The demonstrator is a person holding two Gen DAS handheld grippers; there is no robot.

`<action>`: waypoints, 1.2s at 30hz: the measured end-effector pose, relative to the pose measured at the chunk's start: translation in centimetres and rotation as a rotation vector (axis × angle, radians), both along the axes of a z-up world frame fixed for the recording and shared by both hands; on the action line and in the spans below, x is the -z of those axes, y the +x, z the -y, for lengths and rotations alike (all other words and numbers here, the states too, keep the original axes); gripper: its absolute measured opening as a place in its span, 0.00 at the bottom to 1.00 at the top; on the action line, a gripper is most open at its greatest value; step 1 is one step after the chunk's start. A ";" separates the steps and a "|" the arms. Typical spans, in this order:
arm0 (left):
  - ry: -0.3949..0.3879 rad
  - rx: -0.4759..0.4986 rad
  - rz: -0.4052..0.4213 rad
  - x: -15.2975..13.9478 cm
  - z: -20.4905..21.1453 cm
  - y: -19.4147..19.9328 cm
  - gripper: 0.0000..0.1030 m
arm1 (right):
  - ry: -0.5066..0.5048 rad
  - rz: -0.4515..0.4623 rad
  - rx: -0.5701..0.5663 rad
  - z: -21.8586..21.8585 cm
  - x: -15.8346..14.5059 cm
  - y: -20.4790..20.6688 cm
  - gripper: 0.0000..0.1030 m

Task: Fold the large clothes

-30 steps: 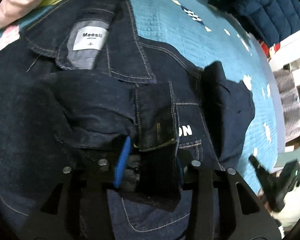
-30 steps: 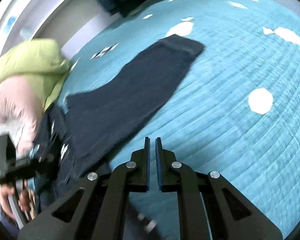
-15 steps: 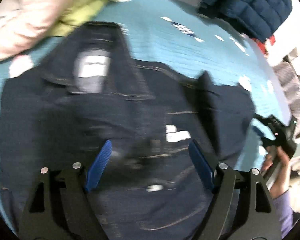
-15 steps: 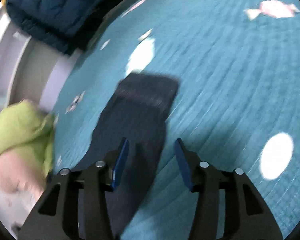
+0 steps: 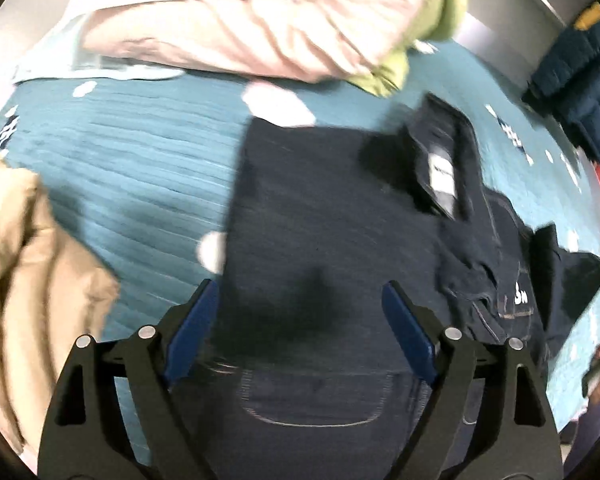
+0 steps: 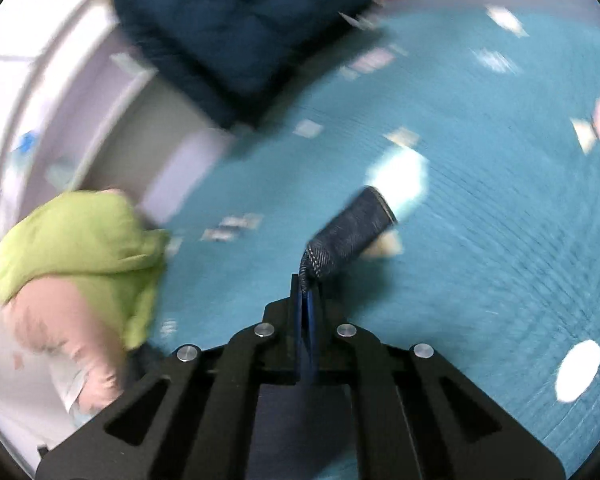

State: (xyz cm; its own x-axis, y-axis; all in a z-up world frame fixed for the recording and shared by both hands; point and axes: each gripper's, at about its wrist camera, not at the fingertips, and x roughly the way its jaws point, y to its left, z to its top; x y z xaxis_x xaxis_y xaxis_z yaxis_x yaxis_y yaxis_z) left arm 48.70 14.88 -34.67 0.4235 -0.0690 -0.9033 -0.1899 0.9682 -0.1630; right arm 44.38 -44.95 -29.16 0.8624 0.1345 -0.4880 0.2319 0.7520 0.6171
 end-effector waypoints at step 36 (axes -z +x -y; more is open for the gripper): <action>-0.081 0.097 -0.004 -0.2 4.0 0.3 0.83 | -0.255 -0.204 -0.489 -29.7 4.2 -2.5 0.62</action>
State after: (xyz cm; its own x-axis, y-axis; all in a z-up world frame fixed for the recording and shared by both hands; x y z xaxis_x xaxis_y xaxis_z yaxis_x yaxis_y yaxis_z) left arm 49.00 10.83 -34.48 0.4078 -0.1821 -0.8947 -0.0965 0.9658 -0.2405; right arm 41.93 -15.29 -33.39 0.6151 0.3501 -0.7065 -0.0846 0.9201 0.3823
